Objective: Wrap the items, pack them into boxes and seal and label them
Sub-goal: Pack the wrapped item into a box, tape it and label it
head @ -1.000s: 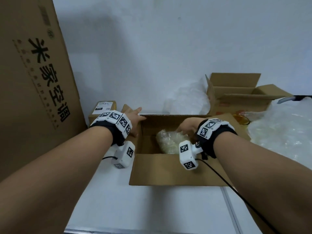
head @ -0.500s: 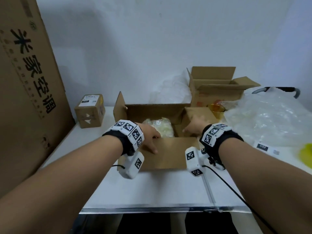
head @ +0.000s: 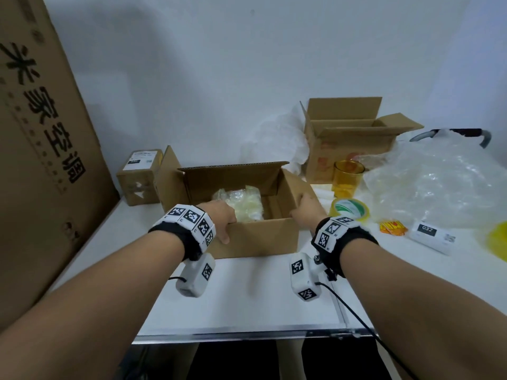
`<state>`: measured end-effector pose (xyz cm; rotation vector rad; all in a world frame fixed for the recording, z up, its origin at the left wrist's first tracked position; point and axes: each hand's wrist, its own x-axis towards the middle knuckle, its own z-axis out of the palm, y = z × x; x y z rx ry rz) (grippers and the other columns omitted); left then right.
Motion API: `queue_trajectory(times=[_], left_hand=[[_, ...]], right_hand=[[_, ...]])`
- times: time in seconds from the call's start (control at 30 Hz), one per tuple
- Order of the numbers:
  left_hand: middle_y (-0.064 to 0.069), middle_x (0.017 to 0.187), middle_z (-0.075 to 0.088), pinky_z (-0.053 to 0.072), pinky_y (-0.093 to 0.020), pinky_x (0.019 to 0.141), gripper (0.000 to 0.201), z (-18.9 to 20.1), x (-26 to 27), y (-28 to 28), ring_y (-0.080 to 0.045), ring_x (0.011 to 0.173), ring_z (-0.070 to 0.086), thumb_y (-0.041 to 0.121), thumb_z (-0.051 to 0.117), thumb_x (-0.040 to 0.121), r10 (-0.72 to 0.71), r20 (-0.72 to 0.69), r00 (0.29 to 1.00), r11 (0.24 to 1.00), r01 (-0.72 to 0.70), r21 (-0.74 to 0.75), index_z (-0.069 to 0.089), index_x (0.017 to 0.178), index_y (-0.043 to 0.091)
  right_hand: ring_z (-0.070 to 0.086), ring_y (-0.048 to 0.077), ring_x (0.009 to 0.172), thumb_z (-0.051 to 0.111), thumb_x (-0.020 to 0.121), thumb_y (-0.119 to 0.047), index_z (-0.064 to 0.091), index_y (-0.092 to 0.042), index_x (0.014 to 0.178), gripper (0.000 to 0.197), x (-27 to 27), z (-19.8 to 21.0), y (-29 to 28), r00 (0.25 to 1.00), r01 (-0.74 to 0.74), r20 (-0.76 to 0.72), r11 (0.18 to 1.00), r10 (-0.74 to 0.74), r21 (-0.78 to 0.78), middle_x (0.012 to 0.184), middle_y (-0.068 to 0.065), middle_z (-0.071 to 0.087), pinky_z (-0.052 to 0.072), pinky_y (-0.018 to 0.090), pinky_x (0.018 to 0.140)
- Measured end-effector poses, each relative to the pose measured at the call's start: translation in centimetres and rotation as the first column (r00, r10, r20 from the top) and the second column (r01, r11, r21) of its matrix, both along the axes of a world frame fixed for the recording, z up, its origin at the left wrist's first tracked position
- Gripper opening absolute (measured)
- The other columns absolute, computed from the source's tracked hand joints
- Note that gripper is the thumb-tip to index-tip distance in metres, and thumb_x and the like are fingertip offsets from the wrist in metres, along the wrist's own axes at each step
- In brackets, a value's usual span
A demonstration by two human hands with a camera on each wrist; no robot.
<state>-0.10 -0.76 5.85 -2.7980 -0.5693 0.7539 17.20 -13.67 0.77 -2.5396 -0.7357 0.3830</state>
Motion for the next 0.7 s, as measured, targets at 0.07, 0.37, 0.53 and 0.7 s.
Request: queue_trajectory(times=[0.07, 0.37, 0.53, 0.7], left_hand=[[-0.005, 0.11, 0.065, 0.046, -0.031, 0.074, 0.04, -0.2, -0.3, 0.4, -0.019, 0.087, 0.053, 0.036, 0.068, 0.089, 0.012, 0.009, 1.0, 1.0, -0.012, -0.003, 0.064, 0.122, 0.015], [-0.005, 0.111, 0.065, 0.048, -0.031, 0.076, 0.041, -0.6, -0.2, 0.7, -0.02, 0.09, 0.056, 0.035, 0.068, 0.089, 0.04, 0.061, 0.997, 0.999, -0.038, -0.034, 0.064, 0.125, 0.015], [-0.006, 0.109, 0.065, 0.047, -0.032, 0.073, 0.039, -1.0, -0.5, 0.2, -0.021, 0.086, 0.054, 0.035, 0.07, 0.088, 0.081, 0.105, 0.991, 0.997, -0.079, -0.022, 0.066, 0.121, 0.016], [-0.008, 0.116, 0.063, 0.053, -0.036, 0.079, 0.048, -1.0, -0.3, -0.3, -0.028, 0.103, 0.063, 0.04, 0.071, 0.086, 0.117, 0.038, 0.992, 0.993, -0.118, 0.006, 0.06, 0.123, 0.012]], right_hand=[[0.053, 0.036, 0.118, 0.047, 0.095, -0.01, 0.044, -0.003, 0.13, 0.035, -0.4, -0.4, 0.4, 0.998, -0.014, -0.057, 1.0, 0.015, 0.026, 0.127, 0.017, 0.054, 0.046, 0.038, 0.093], [0.053, 0.038, 0.119, 0.04, 0.097, -0.005, 0.05, 0.003, 0.127, 0.032, -0.8, -0.5, 0.7, 0.984, 0.037, -0.176, 0.994, -0.018, 0.104, 0.129, 0.023, 0.055, 0.044, 0.036, 0.092], [0.052, 0.037, 0.119, 0.037, 0.098, -0.002, 0.045, 0.006, 0.131, 0.035, -1.2, -0.4, 0.6, 0.98, 0.038, -0.199, 0.993, -0.015, 0.112, 0.132, 0.026, 0.052, 0.043, 0.037, 0.091], [0.054, 0.025, 0.115, 0.037, 0.103, -0.007, 0.052, 0.0, 0.13, 0.031, -1.6, -0.4, 0.0, 0.979, -0.206, -0.018, 0.974, 0.205, -0.096, 0.133, 0.014, 0.055, 0.036, 0.027, 0.085]])
